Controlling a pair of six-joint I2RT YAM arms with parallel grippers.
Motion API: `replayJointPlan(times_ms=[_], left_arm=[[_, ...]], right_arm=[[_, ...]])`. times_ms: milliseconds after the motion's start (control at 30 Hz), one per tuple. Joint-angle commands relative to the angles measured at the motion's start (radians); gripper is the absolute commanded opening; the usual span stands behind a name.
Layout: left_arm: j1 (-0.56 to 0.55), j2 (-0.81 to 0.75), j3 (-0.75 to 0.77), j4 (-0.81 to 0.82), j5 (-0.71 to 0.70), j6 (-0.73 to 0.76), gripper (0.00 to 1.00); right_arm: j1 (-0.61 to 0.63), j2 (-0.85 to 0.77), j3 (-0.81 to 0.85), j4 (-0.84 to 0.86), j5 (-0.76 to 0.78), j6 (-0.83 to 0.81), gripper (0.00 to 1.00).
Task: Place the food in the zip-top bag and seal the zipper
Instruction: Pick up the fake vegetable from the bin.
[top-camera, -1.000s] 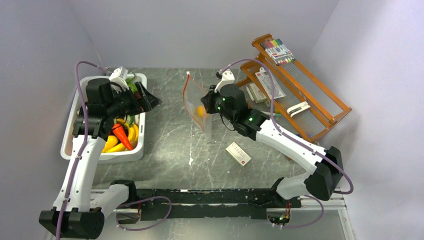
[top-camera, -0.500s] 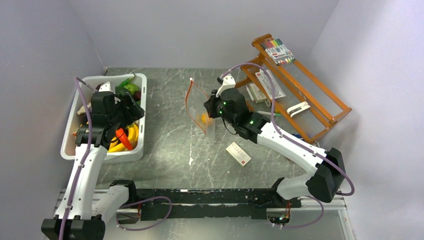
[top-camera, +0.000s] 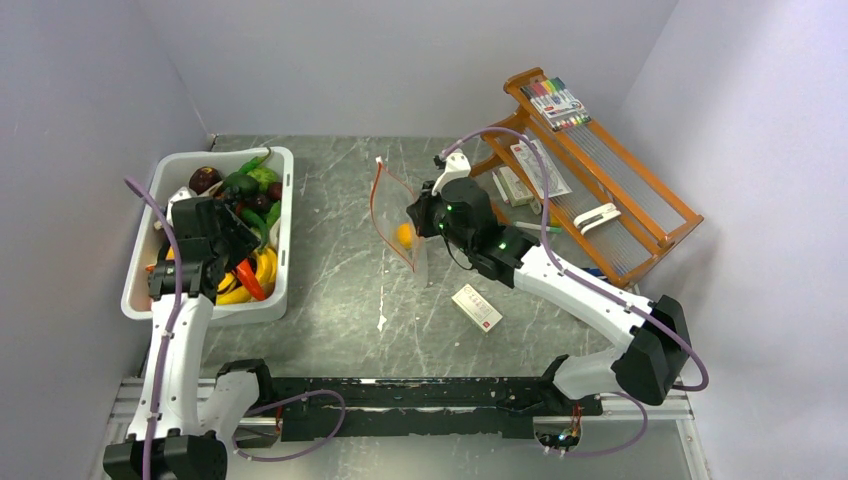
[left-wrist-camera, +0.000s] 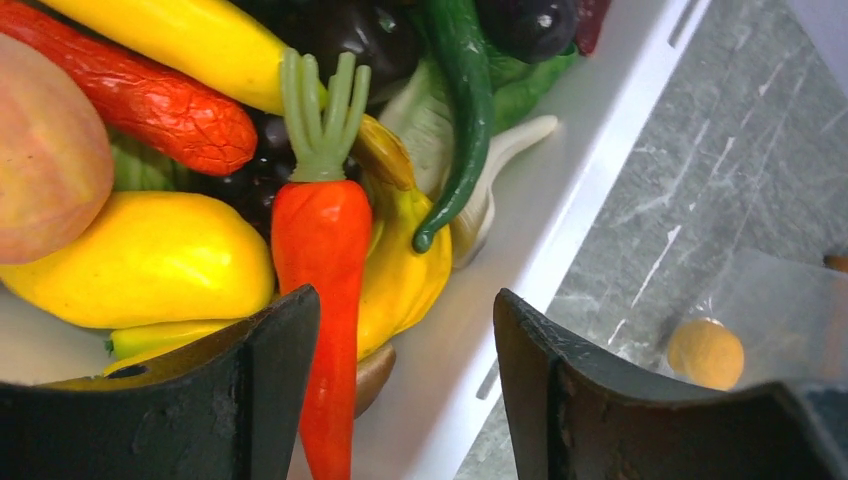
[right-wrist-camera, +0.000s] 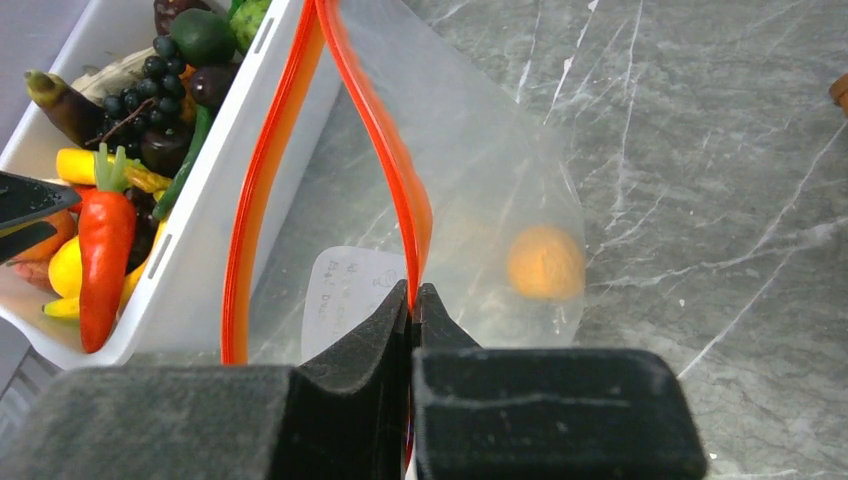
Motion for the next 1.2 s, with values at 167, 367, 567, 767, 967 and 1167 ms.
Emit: replayJointPlan(times_ms=[167, 367, 567, 767, 967, 1167], left_arm=[[0.014, 0.053, -0.025, -0.050, -0.104, -0.067, 0.64], [0.016, 0.086, -0.066, -0.020, -0.086, -0.069, 0.58], [0.019, 0.108, -0.086, -0.004, -0.092, -0.067, 0.48], [0.020, 0.109, -0.096, -0.002, -0.104, -0.076, 0.49], [0.021, 0.096, -0.110, 0.005, -0.097, -0.076, 0.35], [0.021, 0.047, -0.072, 0.001, -0.077, -0.053, 0.29]], right_arm=[[-0.003, 0.004, -0.007, 0.035, -0.002, 0.010, 0.00], [-0.003, 0.007, -0.003, 0.037, 0.003, 0.008, 0.00], [-0.003, 0.001, -0.007, 0.036, 0.013, 0.002, 0.00], [-0.003, 0.001, -0.007, 0.037, 0.013, 0.002, 0.00], [-0.003, 0.004, -0.003, 0.036, 0.006, 0.004, 0.00], [-0.003, 0.009, 0.006, 0.027, -0.009, 0.003, 0.00]])
